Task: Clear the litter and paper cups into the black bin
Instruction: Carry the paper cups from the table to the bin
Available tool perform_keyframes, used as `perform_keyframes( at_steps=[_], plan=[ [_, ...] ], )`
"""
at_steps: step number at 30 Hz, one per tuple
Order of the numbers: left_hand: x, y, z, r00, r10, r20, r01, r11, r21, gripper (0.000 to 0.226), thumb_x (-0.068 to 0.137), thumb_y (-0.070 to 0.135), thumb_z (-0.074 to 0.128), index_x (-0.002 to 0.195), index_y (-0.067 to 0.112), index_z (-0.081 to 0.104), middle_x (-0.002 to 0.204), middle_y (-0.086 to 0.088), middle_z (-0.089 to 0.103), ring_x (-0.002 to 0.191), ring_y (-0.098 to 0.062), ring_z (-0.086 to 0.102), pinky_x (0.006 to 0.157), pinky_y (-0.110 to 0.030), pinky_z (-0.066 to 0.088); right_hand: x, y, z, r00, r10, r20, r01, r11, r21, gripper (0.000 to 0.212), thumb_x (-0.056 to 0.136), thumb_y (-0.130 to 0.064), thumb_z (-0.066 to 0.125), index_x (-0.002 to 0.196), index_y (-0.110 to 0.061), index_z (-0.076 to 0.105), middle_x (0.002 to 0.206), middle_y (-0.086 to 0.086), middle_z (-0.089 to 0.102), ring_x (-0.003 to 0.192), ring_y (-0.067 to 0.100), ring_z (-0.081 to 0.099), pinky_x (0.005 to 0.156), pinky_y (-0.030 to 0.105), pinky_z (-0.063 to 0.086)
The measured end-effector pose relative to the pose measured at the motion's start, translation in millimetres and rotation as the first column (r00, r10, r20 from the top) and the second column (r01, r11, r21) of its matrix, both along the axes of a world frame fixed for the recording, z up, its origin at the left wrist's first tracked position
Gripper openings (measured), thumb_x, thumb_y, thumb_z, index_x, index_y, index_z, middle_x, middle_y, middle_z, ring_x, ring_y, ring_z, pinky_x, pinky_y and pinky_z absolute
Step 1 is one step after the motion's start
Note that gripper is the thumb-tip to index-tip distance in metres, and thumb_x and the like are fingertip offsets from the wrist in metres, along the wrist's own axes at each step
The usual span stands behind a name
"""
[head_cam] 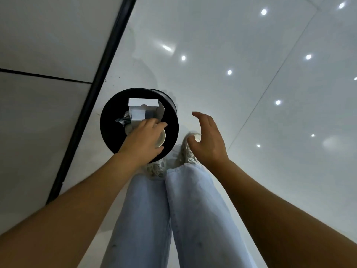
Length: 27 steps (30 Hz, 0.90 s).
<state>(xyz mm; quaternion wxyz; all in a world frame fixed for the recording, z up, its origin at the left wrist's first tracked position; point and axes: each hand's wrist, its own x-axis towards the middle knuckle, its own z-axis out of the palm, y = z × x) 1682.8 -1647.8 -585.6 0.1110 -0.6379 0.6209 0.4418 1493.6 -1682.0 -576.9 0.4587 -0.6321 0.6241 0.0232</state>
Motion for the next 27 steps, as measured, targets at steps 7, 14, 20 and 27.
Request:
perform_keyframes(
  at_steps=[7, 14, 20, 27],
  plan=[
    [-5.4, 10.3, -16.3, 0.986, -0.117, 0.122, 0.108, 0.991, 0.08, 0.072, 0.086, 0.035, 0.066, 0.146, 0.021, 0.028, 0.146, -0.008, 0.031, 0.135, -0.027, 0.029, 0.103, -0.046, 0.039, -5.5, 10.8, 0.3, 0.999, 0.039, -0.002, -0.039, 0.998, 0.055, 0.061, 0.087, -0.018, 0.056, 0.144, -0.022, 0.035, 0.149, -0.003, 0.036, 0.134, 0.018, 0.036, 0.099, 0.026, 0.035],
    [-18.6, -2.0, 51.1, 0.97, -0.175, 0.166, 0.193, 0.976, -0.098, 0.067, 0.088, 0.039, 0.059, 0.145, 0.017, 0.031, 0.146, -0.007, 0.036, 0.134, -0.024, 0.031, 0.109, -0.037, 0.029, -16.9, 12.9, 57.1, 0.979, 0.156, -0.134, -0.143, 0.984, 0.106, 0.06, 0.091, -0.021, 0.055, 0.146, -0.02, 0.032, 0.15, 0.004, 0.036, 0.135, 0.024, 0.034, 0.11, 0.036, 0.033],
    [-37.4, -14.5, 194.1, 0.94, -0.244, 0.237, 0.286, 0.944, -0.165, 0.047, 0.091, 0.027, 0.049, 0.135, 0.013, 0.042, 0.136, -0.009, 0.046, 0.128, -0.025, 0.038, 0.109, -0.034, 0.029, -23.8, 1.6, 197.7, 0.963, 0.138, -0.232, -0.124, 0.99, 0.072, 0.057, 0.089, -0.02, 0.052, 0.144, -0.018, 0.035, 0.144, 0.007, 0.041, 0.128, 0.028, 0.04, 0.103, 0.036, 0.035],
    [-70.6, -16.2, 342.7, 0.836, -0.447, 0.318, 0.513, 0.842, -0.166, 0.044, 0.095, 0.032, 0.043, 0.135, 0.014, 0.041, 0.136, -0.01, 0.045, 0.129, -0.028, 0.037, 0.115, -0.04, 0.019, -52.0, 23.9, 353.7, 0.956, -0.01, -0.294, -0.02, 0.995, -0.099, 0.054, 0.093, -0.024, 0.049, 0.144, -0.018, 0.035, 0.144, 0.007, 0.042, 0.127, 0.027, 0.041, 0.104, 0.037, 0.036]
  ],
)
